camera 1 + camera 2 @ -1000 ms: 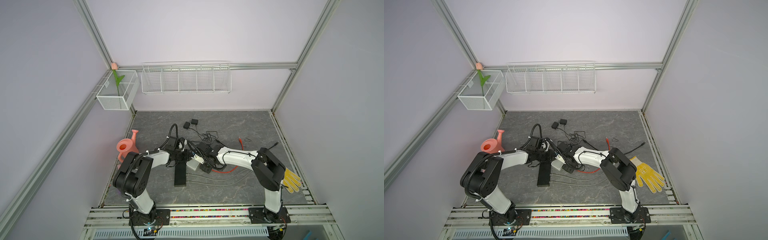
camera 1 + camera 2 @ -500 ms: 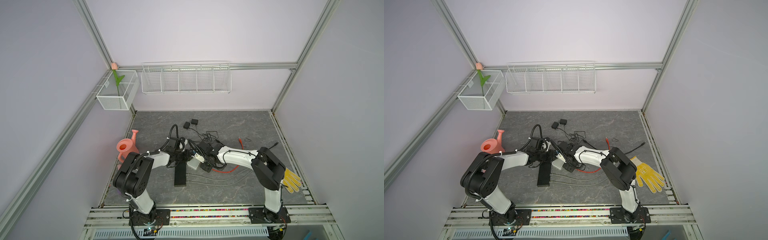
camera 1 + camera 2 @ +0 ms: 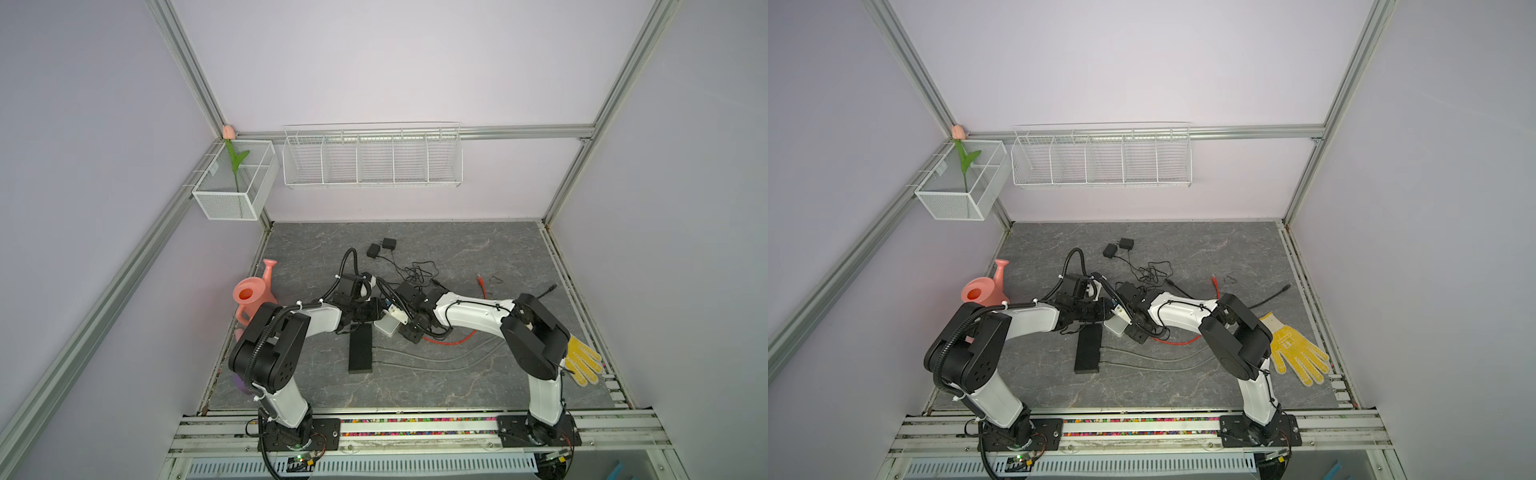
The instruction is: Insert the plug into the switch port
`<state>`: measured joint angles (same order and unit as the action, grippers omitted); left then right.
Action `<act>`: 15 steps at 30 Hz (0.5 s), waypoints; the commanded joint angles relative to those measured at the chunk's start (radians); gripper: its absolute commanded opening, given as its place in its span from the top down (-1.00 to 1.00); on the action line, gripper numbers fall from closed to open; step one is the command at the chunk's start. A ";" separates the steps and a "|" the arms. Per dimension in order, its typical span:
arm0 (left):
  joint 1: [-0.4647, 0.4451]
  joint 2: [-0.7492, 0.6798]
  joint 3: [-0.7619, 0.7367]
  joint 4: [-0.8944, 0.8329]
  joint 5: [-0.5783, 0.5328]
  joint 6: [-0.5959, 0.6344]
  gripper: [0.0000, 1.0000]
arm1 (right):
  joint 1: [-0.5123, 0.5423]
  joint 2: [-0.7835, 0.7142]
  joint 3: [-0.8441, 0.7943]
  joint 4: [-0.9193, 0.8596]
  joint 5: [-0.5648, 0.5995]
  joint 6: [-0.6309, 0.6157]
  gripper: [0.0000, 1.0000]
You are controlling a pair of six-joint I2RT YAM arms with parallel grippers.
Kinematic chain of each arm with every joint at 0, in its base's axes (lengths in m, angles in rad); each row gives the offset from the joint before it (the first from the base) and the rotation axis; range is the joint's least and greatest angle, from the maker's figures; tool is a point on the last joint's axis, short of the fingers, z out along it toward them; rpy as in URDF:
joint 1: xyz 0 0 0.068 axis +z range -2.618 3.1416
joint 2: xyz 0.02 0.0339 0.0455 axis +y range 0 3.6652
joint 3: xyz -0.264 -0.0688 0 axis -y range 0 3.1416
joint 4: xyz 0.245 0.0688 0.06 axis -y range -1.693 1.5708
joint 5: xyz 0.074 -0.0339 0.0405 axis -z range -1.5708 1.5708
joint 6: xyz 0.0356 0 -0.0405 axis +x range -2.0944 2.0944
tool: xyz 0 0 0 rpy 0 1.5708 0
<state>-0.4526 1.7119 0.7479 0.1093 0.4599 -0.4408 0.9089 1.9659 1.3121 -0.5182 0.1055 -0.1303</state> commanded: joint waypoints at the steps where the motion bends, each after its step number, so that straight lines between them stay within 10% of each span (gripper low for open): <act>1: -0.134 0.051 -0.022 -0.076 0.264 -0.028 0.52 | 0.006 0.021 0.082 0.515 -0.043 -0.007 0.87; 15: -0.187 0.093 -0.058 -0.002 0.316 -0.044 0.52 | -0.033 0.006 0.061 0.660 -0.114 -0.048 0.87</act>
<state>-0.4744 1.7470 0.7357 0.2291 0.4362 -0.4622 0.8715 1.9736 1.3182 -0.5125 0.0723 -0.1471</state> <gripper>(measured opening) 0.241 0.110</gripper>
